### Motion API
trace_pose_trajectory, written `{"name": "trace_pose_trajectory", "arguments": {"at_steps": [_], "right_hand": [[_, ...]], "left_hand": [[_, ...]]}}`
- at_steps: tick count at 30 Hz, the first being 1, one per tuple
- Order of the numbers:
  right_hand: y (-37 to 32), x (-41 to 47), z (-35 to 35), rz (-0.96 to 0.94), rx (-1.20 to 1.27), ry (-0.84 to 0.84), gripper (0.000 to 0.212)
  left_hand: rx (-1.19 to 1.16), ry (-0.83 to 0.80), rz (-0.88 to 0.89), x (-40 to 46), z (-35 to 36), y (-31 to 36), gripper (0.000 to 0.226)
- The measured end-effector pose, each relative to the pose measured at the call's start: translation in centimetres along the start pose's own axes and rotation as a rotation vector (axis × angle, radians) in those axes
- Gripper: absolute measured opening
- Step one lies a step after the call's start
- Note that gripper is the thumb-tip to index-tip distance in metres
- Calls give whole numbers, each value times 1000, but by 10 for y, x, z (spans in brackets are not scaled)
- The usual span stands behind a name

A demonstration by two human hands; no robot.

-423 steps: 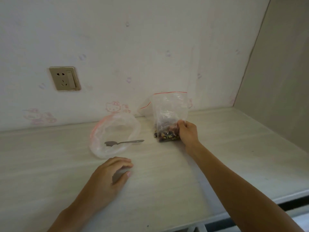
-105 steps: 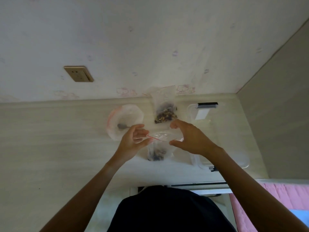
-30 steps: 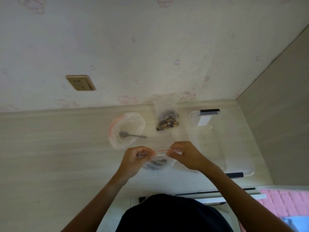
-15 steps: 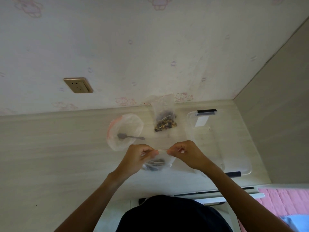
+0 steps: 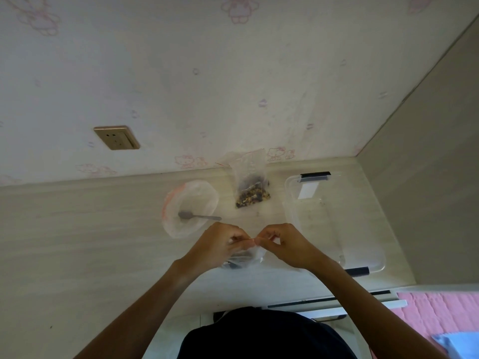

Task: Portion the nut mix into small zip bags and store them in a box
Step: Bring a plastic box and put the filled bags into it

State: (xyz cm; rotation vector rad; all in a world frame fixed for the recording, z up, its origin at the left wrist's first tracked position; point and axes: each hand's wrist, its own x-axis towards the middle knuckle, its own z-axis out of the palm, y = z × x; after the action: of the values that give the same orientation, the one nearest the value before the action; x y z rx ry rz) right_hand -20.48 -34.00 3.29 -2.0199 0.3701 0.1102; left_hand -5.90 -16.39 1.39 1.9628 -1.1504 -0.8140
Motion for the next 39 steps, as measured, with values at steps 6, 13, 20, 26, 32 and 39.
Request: {"name": "trace_pose_trajectory", "arguments": {"at_steps": [6, 13, 20, 26, 32, 39], "right_hand": [[2, -7, -5, -15, -93, -44, 19], [8, -18, -15, 57, 17, -3, 22], [13, -29, -24, 60, 7, 28, 25], [29, -38, -22, 107, -428, -31, 29], [18, -18, -27, 113, -306, 251, 25], [3, 52, -47, 130, -150, 224, 26]], "left_hand": [[9, -18, 13, -17, -2, -10, 33], [-223, 217, -73, -40, -4, -26, 49], [-381, 390, -187, -48, 9, -24, 43], [-323, 453, -269, -49, 12, -38, 54], [-407, 465, -278, -38, 4, -44, 45], [-323, 418, -304, 39, -26, -39, 7]]}}
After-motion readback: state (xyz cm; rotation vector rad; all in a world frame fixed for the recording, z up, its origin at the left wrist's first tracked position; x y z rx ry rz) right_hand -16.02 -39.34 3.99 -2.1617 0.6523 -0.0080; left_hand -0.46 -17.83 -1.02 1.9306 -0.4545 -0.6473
